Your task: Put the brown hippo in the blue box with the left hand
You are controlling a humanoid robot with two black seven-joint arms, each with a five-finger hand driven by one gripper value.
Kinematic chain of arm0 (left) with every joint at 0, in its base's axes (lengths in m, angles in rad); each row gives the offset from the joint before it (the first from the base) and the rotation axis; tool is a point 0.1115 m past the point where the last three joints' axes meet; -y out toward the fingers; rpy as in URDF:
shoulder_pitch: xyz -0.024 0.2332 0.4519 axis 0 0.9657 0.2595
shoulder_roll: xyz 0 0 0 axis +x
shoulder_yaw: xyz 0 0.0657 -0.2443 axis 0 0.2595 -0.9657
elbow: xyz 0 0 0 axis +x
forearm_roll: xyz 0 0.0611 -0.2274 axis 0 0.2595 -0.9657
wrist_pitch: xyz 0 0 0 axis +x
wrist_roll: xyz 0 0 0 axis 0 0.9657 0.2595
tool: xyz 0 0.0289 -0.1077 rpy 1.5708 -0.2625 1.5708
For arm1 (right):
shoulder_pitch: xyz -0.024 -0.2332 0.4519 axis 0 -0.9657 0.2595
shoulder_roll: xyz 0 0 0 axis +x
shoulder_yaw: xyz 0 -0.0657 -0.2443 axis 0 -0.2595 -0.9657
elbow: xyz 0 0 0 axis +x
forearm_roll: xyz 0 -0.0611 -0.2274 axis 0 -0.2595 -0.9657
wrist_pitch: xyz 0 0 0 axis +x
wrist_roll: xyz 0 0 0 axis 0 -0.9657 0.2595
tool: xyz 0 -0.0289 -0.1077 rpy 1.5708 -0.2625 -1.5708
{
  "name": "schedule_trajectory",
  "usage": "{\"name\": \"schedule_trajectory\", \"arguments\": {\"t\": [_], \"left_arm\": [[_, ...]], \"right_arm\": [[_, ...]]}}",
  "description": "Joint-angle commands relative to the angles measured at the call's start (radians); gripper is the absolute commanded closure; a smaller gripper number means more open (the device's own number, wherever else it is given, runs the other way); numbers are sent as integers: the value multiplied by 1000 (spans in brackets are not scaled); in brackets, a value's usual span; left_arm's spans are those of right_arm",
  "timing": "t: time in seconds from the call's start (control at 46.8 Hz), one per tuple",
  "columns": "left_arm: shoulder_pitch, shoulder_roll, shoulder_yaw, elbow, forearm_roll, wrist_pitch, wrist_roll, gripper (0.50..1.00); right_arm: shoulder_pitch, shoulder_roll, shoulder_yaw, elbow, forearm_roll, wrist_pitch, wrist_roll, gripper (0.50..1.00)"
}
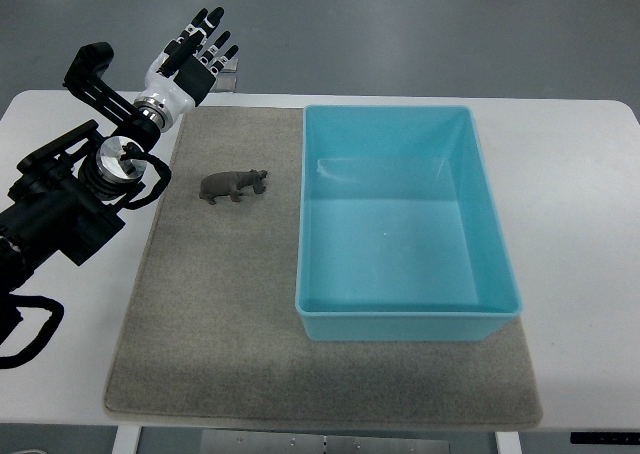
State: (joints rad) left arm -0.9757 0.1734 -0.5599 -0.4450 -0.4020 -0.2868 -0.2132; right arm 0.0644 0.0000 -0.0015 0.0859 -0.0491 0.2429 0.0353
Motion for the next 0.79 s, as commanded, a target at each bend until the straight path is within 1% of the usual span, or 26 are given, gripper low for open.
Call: {"name": "schedule_trajectory", "arguments": {"t": [0.0, 0.257, 0.385, 0.535, 0.77], "left_arm": [[0, 0, 0, 0, 0, 0, 0, 504], [-1, 0, -1, -1, 0, 0, 0, 504], [-6, 6, -15, 0, 2, -12, 0, 504], [8, 12, -66, 0, 5, -12, 0, 504], [6, 11, -67, -1, 6, -3, 0, 504]], "right_arm": [[0, 0, 0, 0, 0, 1, 0, 564], [0, 0, 0, 0, 0, -1, 0, 564], [0, 0, 0, 0, 0, -1, 0, 564], [0, 0, 0, 0, 0, -1, 0, 564], [0, 0, 0, 0, 0, 1, 0, 564]]}}
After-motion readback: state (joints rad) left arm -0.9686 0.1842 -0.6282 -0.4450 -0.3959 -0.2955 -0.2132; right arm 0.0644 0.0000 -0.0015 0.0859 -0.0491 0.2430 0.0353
